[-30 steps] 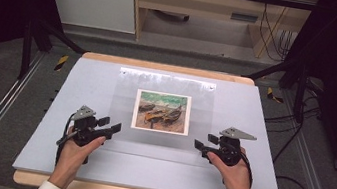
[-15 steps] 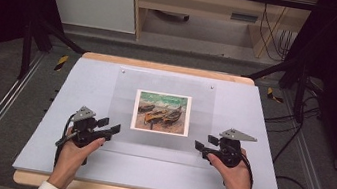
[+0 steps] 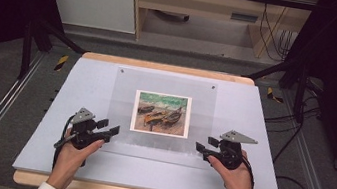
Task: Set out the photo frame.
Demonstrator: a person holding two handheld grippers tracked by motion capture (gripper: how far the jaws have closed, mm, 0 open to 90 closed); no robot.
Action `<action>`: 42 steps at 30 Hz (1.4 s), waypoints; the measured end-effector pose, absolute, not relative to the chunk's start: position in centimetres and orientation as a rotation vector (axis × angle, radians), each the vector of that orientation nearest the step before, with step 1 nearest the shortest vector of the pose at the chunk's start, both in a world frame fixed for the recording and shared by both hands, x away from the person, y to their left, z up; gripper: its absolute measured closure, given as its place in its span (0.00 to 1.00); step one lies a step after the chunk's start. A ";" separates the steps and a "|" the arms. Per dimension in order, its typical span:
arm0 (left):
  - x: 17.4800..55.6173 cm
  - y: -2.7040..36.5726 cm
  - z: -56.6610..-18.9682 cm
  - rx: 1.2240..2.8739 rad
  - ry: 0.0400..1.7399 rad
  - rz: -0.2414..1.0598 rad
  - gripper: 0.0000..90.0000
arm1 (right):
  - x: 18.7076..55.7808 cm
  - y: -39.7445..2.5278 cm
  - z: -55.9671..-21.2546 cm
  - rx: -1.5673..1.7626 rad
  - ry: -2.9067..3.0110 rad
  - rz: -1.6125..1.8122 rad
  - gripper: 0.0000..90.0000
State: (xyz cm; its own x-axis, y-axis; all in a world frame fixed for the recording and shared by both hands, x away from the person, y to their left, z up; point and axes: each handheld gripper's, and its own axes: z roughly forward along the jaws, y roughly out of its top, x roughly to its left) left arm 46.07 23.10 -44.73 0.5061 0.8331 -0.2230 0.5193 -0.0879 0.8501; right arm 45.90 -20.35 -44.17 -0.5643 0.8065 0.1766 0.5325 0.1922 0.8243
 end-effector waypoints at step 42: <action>44.5 23.2 -44.6 1.769 1.155 0.424 0.55 | 44.4 -20.5 -44.0 1.258 2.176 1.275 0.59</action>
